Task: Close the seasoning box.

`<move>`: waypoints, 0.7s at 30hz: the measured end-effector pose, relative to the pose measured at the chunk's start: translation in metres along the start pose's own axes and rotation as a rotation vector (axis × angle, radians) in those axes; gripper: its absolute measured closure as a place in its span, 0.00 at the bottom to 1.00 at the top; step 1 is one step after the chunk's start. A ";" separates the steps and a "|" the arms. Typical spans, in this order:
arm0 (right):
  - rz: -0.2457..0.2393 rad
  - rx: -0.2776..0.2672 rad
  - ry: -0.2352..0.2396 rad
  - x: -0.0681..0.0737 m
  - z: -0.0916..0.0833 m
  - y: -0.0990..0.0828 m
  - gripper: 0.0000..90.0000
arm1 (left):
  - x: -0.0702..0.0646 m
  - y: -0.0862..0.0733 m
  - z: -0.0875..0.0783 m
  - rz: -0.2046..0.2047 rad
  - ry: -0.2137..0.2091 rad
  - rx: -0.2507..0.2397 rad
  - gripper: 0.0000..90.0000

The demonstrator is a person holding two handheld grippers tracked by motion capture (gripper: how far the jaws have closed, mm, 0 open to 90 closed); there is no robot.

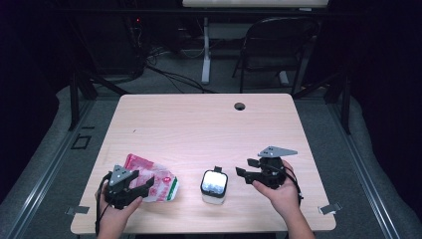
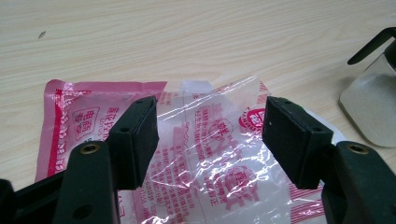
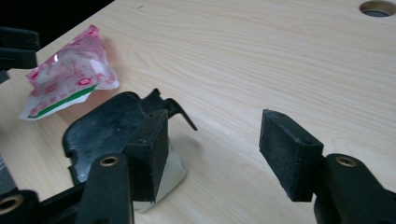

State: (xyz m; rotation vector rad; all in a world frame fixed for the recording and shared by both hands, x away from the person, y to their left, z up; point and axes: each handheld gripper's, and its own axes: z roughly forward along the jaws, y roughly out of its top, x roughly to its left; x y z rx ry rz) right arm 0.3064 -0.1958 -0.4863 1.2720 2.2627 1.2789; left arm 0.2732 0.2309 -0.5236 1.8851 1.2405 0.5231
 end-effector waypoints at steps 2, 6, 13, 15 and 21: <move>0.022 -0.005 -0.015 -0.005 0.000 -0.003 0.47 | 0.002 0.000 0.001 -0.002 0.004 0.002 0.40; 0.044 0.004 -0.036 -0.013 0.002 -0.009 0.47 | 0.005 -0.001 0.004 -0.007 0.009 0.007 0.40; 0.069 0.000 -0.058 -0.020 0.002 -0.014 0.47 | 0.008 -0.001 0.006 -0.016 0.014 0.011 0.41; 0.070 0.005 -0.056 -0.021 0.002 -0.014 0.47 | 0.009 -0.001 0.006 -0.015 0.013 0.016 0.41; 0.065 0.011 -0.061 -0.020 0.002 -0.016 0.46 | 0.011 0.001 0.005 -0.022 0.020 0.007 0.41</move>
